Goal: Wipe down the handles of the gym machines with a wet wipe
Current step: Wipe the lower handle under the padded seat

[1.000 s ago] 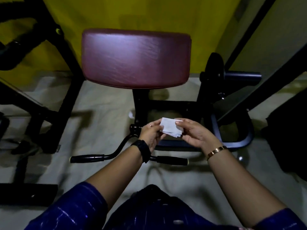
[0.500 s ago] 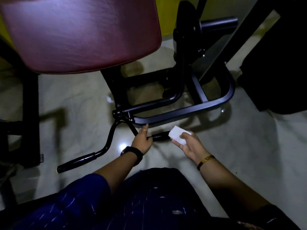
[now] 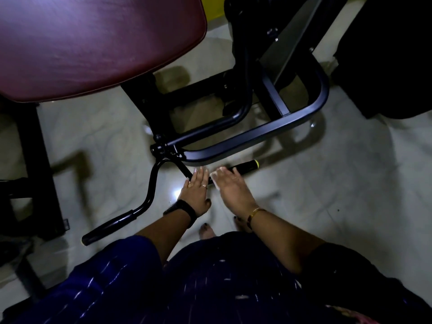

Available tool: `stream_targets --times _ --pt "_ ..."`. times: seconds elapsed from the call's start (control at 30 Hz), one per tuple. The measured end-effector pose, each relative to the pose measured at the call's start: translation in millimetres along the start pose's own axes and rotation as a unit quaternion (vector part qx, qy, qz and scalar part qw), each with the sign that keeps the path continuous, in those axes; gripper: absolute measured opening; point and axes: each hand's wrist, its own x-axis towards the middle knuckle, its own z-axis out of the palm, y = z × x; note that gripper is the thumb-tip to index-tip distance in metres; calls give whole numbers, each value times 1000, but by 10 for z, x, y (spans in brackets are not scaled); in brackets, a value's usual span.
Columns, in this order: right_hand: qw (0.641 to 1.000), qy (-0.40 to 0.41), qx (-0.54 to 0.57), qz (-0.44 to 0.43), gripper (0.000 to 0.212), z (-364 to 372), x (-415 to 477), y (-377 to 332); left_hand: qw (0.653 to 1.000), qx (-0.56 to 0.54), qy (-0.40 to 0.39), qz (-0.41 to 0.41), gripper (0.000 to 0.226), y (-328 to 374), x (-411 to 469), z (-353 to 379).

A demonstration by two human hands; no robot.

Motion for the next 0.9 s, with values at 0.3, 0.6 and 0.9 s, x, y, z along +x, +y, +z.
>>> stream_targets --times 0.3,0.6,0.9 --pt "989 -51 -133 35 60 -35 -83 245 1000 24 -6 10 89 -36 15 -30" --pt "983 -58 -173 -10 76 135 -171 13 1000 14 4 15 85 -37 8 -38" --pt "985 -83 -139 62 64 -105 163 59 1000 6 5 21 83 -59 7 -34"
